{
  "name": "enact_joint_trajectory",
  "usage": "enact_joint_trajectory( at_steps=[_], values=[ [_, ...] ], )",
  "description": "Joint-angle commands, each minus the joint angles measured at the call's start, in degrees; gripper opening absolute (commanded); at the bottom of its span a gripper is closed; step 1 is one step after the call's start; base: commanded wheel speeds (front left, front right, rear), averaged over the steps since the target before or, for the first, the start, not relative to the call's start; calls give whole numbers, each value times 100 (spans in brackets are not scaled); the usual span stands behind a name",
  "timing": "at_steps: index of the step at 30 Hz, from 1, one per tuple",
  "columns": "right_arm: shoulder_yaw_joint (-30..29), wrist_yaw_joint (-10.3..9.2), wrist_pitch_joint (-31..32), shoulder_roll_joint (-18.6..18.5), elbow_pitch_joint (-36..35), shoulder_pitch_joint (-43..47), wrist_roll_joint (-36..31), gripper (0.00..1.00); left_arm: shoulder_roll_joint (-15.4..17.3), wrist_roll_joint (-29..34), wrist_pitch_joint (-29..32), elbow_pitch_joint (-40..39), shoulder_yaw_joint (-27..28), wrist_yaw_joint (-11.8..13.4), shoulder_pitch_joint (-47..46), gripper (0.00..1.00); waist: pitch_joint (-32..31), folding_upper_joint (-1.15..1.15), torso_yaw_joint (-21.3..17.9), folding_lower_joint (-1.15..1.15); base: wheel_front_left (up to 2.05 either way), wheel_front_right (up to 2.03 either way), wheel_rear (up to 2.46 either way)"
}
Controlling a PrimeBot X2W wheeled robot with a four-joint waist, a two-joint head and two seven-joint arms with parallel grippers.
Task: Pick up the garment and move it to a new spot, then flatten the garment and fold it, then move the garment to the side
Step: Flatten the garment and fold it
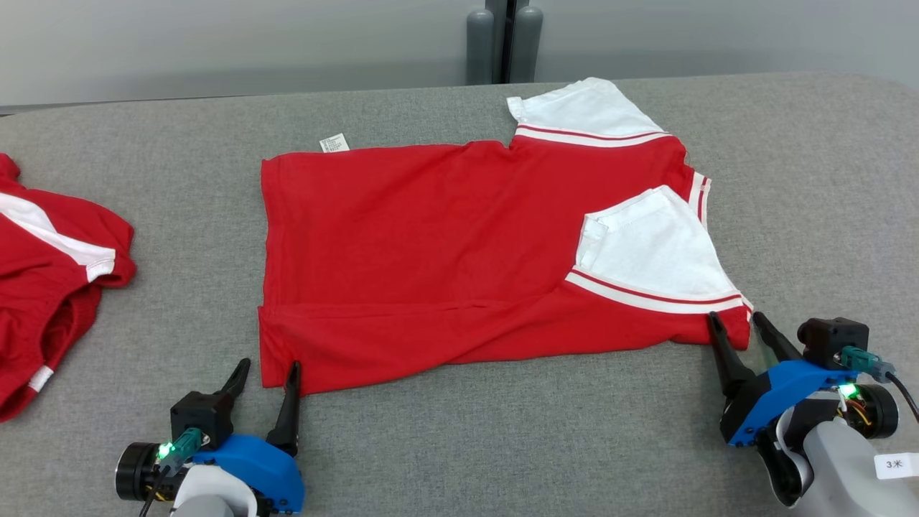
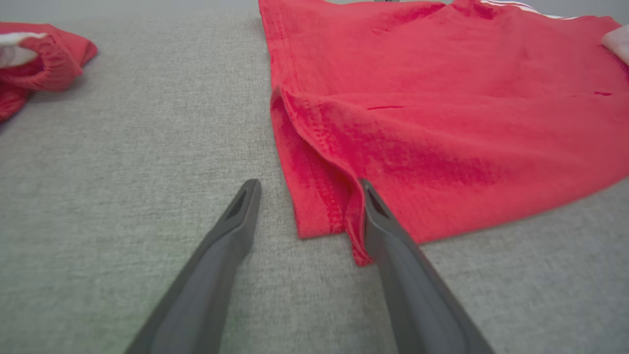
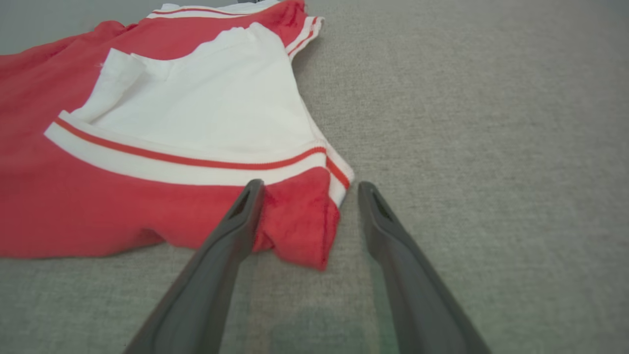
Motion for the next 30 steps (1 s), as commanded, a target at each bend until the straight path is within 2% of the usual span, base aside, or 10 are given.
enact_joint_trajectory(
  at_steps=[1,2,3,4,5,12,18,24,30],
  values=[
    [-5,2,-25,38,68,-56,-24,100,-16,5,-8,77,-15,-32,-103,100,10,-1,7,0,0,0,0],
    [15,3,-16,55,109,-80,-8,100,-38,-29,3,130,-13,-75,-101,100,15,-1,8,0,0,0,0],
    [29,3,-30,68,140,-99,3,40,-52,-53,3,142,5,-110,-113,50,19,-1,8,0,0,0,0],
    [43,3,-40,85,154,-101,22,0,-74,-85,3,150,24,-142,-118,28,20,-1,7,0,0,0,0],
    [58,3,-60,100,174,-100,43,0,-101,-112,3,158,29,-181,-120,0,17,-1,5,0,0,0,0],
    [60,2,-223,76,142,3,214,0,-137,-232,-6,-87,211,-290,31,0,-176,-1,-5,0,0,0,0],
    [99,2,-273,-37,-252,477,482,0,-114,-294,-6,-517,280,-343,427,0,-517,-1,7,0,0,0,0],
    [-12,2,-252,-161,-1120,1451,705,0,-23,-426,27,-985,336,-244,1068,0,-783,-1,50,0,0,0,0],
    [-470,1,148,-37,-2264,2727,697,0,45,-557,228,-1564,379,-29,1793,0,-875,-1,94,0,0,0,0]
  ],
)
